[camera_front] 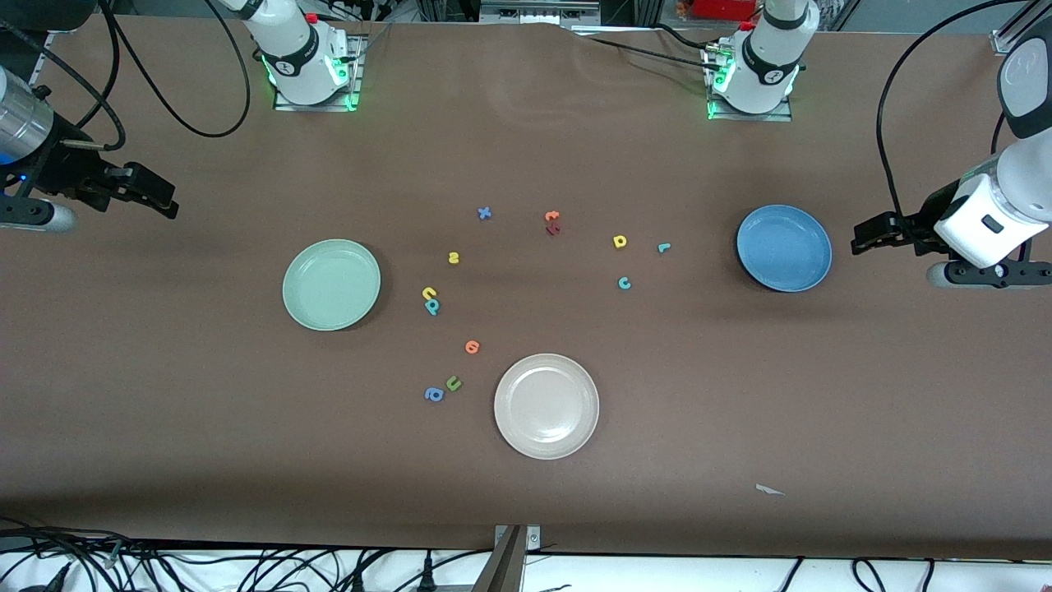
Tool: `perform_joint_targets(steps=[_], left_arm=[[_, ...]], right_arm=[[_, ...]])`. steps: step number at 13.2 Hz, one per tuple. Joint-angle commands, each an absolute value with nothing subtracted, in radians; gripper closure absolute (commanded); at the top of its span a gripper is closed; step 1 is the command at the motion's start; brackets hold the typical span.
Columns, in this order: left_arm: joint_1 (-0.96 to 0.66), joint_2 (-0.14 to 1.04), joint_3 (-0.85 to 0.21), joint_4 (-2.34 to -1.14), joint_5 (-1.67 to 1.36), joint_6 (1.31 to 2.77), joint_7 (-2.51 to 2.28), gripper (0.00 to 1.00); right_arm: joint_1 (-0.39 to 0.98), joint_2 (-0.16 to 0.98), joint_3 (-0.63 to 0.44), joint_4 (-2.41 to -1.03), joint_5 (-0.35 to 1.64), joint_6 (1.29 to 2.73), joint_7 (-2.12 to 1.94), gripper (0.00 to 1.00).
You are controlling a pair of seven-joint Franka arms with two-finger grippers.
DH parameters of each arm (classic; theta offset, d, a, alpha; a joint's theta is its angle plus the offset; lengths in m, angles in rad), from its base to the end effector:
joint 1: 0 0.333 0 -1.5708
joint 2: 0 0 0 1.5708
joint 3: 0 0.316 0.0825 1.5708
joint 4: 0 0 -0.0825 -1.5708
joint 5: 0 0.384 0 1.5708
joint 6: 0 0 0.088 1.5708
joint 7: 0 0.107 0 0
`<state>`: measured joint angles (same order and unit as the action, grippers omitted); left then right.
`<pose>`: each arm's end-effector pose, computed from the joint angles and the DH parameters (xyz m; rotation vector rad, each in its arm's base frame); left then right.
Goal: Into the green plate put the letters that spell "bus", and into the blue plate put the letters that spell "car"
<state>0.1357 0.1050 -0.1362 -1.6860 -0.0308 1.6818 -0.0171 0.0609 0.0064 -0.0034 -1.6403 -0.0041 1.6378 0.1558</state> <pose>0.5836 -0.0002 0.5199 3.0932 0.0335 -0.1682 0.5598 0.0318 0.5938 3.1328 -0.1536 -0.0132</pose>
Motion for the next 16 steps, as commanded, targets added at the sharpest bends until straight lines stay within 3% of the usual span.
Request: perform_joint_targets(steps=[1,16], left_arm=[[0.130,0.094,-0.140,-1.695,0.000,1.672,-0.012,0.00],[0.132,0.094,-0.156,-1.698,0.021,1.672,-0.014,0.00]], right_arm=[[0.063,0.015,-0.003,-1.617,0.006,1.618,0.162,0.00],[0.063,0.015,-0.003,-1.617,0.008,1.618,0.150,0.00]])
